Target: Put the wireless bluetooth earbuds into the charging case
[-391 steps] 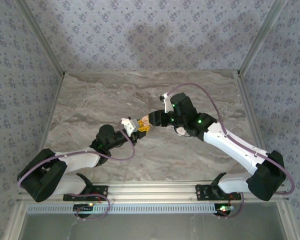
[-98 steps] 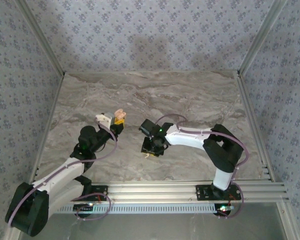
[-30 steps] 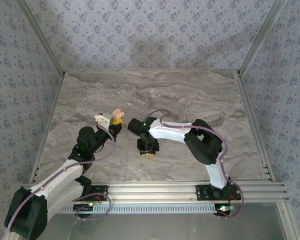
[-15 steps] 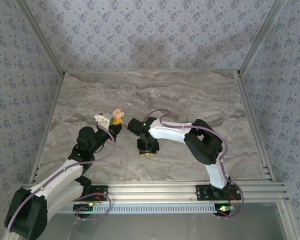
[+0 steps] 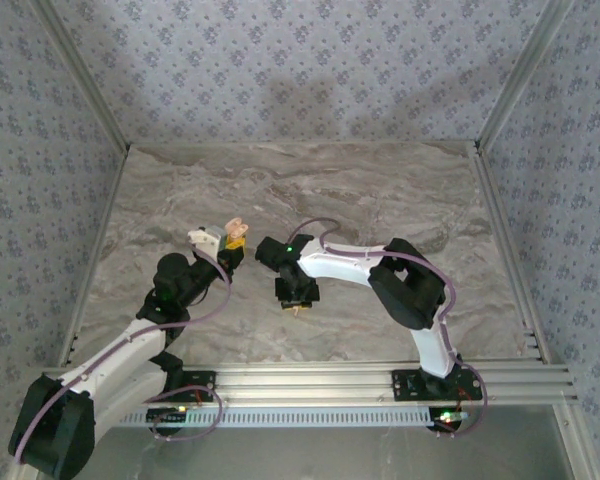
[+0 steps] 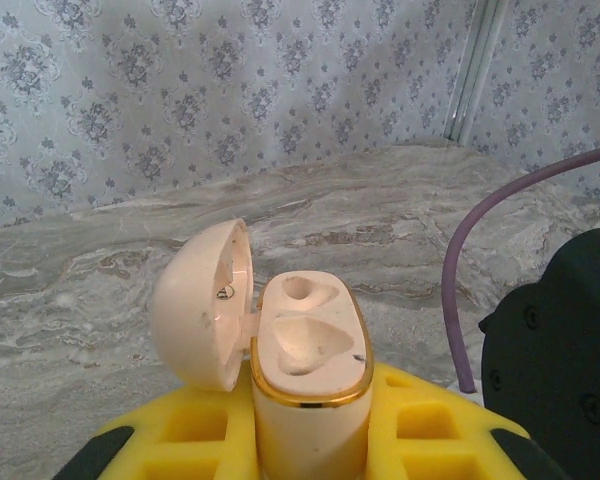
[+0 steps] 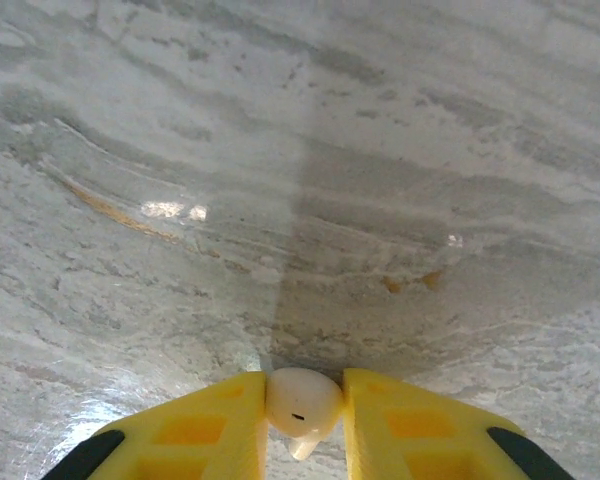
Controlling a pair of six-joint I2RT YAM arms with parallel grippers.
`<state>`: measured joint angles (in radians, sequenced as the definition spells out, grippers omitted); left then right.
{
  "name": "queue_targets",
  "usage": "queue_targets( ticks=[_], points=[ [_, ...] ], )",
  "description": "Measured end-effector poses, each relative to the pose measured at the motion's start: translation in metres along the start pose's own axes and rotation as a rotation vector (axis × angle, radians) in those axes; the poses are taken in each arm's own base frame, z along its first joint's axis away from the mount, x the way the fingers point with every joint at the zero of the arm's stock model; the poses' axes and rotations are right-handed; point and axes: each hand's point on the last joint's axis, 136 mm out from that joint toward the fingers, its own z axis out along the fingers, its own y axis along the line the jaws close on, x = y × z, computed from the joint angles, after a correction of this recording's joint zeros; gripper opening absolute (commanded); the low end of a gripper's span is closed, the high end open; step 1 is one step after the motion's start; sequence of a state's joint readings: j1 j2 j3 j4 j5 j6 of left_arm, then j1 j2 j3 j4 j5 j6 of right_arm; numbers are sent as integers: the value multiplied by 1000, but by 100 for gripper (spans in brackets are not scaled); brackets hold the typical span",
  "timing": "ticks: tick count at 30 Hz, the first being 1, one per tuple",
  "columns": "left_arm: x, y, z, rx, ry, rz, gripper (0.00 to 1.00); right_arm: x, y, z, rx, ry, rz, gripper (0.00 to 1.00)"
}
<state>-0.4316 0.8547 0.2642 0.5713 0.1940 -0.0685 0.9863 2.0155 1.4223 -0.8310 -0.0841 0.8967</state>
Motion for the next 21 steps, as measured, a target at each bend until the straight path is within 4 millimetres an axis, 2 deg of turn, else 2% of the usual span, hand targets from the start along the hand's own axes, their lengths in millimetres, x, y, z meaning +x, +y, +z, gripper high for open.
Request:
queue_targets(
  ticks=[4,9,15,21],
  points=[
    [10,-1,4,13,32,-7,18,-12,-3,-5,-16,-93,-1,23],
    [28,-8,11,63,88,-20,18,-23,-13,-26,-39,-230,-6,23],
    [37,-37,16,196,109,-11,18,-35,-21,-72,-100,-440,-77,23],
    [39,-65,21,322,131,5,18,-46,-27,-133,-145,-679,-207,24]
  ],
)
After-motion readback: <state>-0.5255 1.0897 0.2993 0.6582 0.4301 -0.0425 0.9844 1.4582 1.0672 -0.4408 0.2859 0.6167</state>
